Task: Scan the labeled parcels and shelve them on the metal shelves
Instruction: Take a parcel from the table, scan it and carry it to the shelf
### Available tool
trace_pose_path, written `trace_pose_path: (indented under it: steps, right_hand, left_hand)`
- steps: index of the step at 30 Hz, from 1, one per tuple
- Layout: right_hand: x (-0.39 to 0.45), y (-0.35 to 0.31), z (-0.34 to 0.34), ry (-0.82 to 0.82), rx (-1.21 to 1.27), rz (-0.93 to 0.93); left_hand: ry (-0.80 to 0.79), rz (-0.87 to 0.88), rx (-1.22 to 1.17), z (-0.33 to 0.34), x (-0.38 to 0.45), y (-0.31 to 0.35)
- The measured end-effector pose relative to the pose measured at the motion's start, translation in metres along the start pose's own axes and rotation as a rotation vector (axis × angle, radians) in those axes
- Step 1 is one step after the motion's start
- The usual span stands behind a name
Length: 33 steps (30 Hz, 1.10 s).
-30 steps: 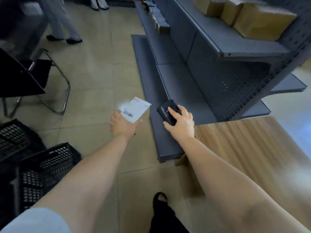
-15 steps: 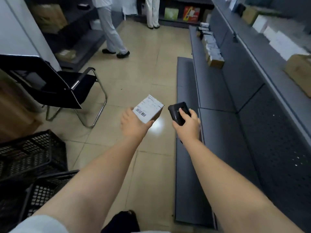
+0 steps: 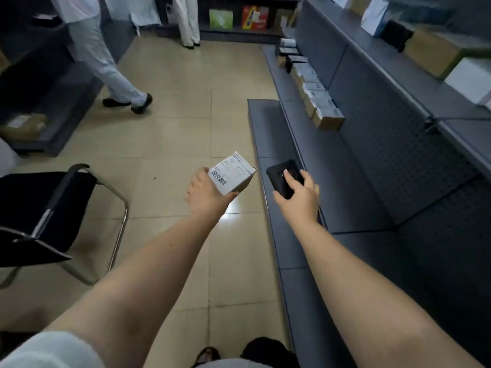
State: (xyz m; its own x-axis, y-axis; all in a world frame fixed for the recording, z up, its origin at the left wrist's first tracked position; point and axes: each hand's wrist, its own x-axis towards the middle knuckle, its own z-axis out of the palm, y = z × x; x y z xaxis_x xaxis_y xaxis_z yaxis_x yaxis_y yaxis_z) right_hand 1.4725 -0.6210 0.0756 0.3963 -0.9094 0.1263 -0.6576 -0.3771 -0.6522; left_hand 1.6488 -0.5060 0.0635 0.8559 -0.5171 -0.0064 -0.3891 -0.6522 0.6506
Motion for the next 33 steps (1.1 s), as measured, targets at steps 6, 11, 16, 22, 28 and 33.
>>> trace_pose_path:
  steps: [6, 11, 16, 22, 28, 33]
  right_hand:
    - [0.142, 0.022, 0.013, 0.111, 0.026, 0.084]
    - [0.269, 0.047, 0.022, 0.131, 0.041, 0.146]
    - [0.353, 0.07, 0.02, 0.126, 0.002, 0.262]
    - [0.418, 0.121, 0.042, 0.194, 0.095, 0.474]
    - [0.461, 0.156, 0.071, 0.247, 0.024, 0.732]
    - [0.483, 0.148, 0.102, 0.345, -0.002, 0.91]
  left_hand:
    - [-0.125, 0.079, -0.04, 0.071, 0.13, 0.075]
    - [-0.183, 0.13, -0.091, 0.137, 0.235, 0.148]
    - [-0.28, 0.087, -0.13, 0.197, 0.31, 0.208]
    - [-0.473, 0.104, -0.066, 0.302, 0.395, 0.256]
    - [-0.729, 0.161, 0.098, 0.37, 0.437, 0.302]
    - [-0.797, 0.286, 0.224, 0.415, 0.463, 0.312]
